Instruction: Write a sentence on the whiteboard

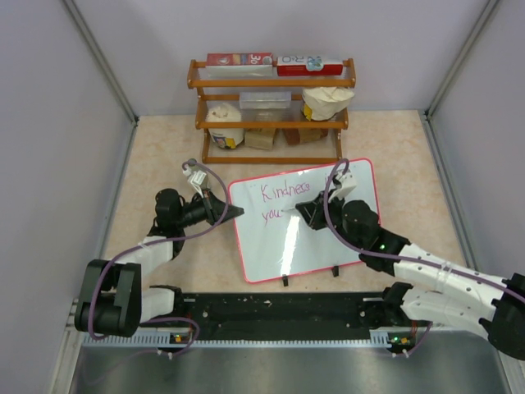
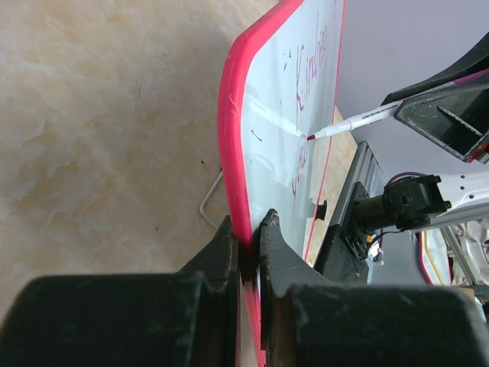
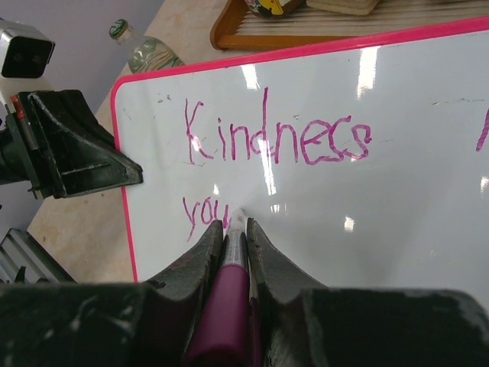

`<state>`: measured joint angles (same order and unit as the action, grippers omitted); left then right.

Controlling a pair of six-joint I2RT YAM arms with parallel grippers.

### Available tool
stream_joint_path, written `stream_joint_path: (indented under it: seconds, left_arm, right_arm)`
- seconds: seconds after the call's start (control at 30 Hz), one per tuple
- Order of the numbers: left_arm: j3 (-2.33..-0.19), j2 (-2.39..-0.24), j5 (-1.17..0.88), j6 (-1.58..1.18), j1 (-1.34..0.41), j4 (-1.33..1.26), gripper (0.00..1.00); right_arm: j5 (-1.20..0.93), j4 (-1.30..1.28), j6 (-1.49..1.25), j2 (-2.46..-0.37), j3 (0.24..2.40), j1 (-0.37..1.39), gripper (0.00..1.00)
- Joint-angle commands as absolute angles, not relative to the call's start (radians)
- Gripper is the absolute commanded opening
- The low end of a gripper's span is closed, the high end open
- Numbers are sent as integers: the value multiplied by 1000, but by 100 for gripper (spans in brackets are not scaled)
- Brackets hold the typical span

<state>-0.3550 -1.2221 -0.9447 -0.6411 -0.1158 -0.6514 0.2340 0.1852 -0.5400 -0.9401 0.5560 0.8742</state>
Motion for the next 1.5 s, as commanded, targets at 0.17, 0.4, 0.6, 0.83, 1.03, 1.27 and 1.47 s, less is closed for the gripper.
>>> stream_joint_path:
  seconds: [0.17, 0.4, 0.6, 0.83, 1.03, 1.27, 1.47]
  left_arm:
    - [-337, -1243, -808, -437, -124, -635, 0]
    - [-336, -1243, -807, -439, -124, -634, 0]
    - [-336, -1241, -805, -439, -124, -634, 0]
    - [-336, -1238, -805, -439, -124, -634, 0]
    - [-336, -1239, -805, -439, -124, -632, 0]
    - [-336, -1239, -805, -439, -124, -634, 0]
    - [-336, -1239, -805, -437, -124, -634, 0]
  right_arm:
    - [233, 164, -541, -893, 523, 859, 0]
    - [219, 164, -554, -876, 499, 859, 0]
    - [222, 175, -557, -882, 497, 859, 0]
    - [268, 189, -538, -900, 529, 859, 0]
    - [290, 189, -526, -919, 560, 857, 0]
    - [308, 184, -525, -913, 571, 848, 0]
    - [318, 176, -520, -904, 577, 841, 0]
